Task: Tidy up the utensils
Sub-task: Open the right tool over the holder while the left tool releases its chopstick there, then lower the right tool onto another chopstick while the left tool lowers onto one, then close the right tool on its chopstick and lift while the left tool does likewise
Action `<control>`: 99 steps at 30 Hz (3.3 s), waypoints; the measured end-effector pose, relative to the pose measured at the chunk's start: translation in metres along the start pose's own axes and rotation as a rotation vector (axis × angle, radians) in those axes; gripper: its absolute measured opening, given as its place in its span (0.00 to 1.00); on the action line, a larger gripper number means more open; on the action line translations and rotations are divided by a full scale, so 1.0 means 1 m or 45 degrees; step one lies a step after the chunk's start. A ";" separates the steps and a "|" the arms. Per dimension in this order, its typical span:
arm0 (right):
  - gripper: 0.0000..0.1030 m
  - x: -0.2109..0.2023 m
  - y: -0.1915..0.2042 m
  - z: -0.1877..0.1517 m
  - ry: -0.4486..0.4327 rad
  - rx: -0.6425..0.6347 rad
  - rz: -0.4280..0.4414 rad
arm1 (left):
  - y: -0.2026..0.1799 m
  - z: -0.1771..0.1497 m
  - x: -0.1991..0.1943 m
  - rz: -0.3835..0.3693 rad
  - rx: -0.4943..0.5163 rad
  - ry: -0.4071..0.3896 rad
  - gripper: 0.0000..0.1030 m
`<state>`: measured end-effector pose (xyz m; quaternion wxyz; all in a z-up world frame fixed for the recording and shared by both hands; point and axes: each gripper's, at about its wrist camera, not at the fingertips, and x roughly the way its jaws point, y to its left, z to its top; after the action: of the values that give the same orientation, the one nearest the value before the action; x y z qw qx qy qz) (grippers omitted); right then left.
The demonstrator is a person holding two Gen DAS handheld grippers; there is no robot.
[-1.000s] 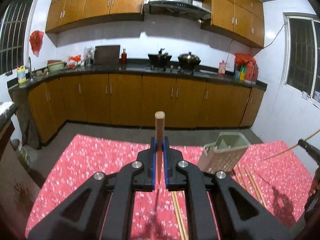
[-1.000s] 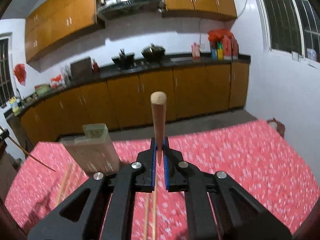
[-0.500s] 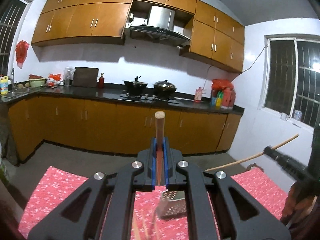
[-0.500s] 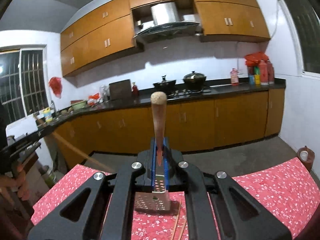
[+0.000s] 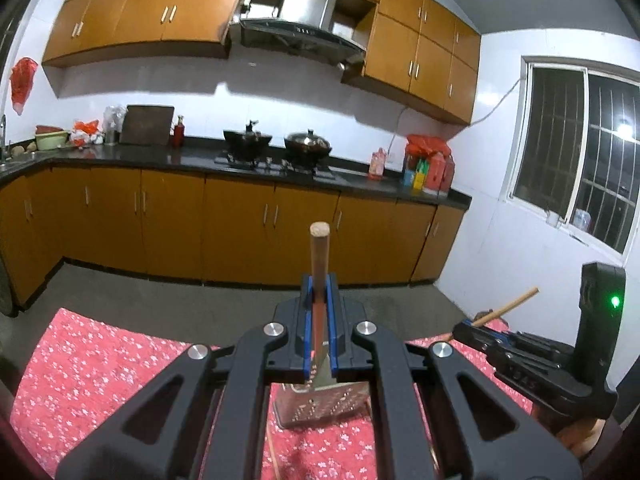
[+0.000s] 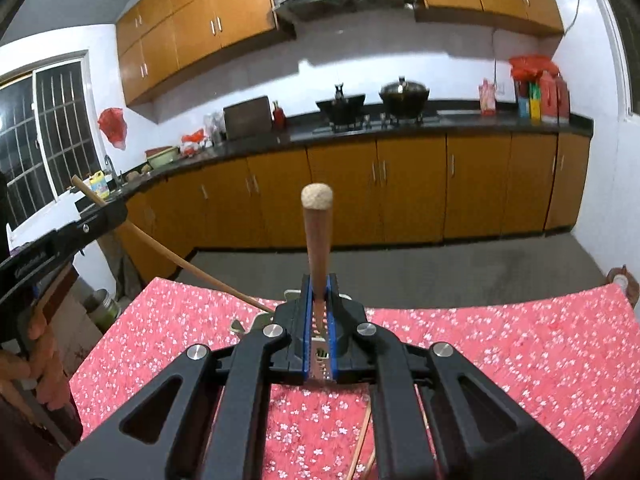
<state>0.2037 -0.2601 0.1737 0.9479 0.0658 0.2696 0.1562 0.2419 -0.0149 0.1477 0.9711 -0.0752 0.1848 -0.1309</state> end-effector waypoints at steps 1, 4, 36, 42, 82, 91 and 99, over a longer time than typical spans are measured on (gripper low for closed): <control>0.07 0.003 -0.001 0.000 0.011 0.006 0.000 | 0.000 -0.003 0.004 0.004 0.004 0.011 0.07; 0.07 0.013 -0.002 0.000 0.043 0.026 -0.003 | 0.002 -0.011 0.016 0.008 0.009 0.053 0.07; 0.20 -0.015 -0.077 -0.079 0.158 0.188 -0.301 | 0.069 -0.076 -0.038 0.224 -0.066 0.129 0.23; 0.15 0.028 -0.090 -0.153 0.442 0.244 -0.264 | 0.101 -0.137 -0.024 0.280 -0.138 0.341 0.23; 0.08 0.040 -0.090 -0.208 0.477 0.201 -0.411 | 0.074 -0.244 0.026 0.306 0.001 0.687 0.08; 0.08 0.054 -0.101 -0.199 0.431 0.192 -0.448 | 0.119 -0.229 0.040 0.391 -0.102 0.645 0.08; 0.08 0.061 -0.105 -0.197 0.396 0.177 -0.456 | 0.121 -0.229 0.036 0.366 -0.123 0.627 0.08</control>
<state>0.1750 -0.3307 -0.0445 0.9008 0.0570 0.4298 -0.0249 0.2147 0.0686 -0.0992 0.9009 -0.0603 0.4299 0.0029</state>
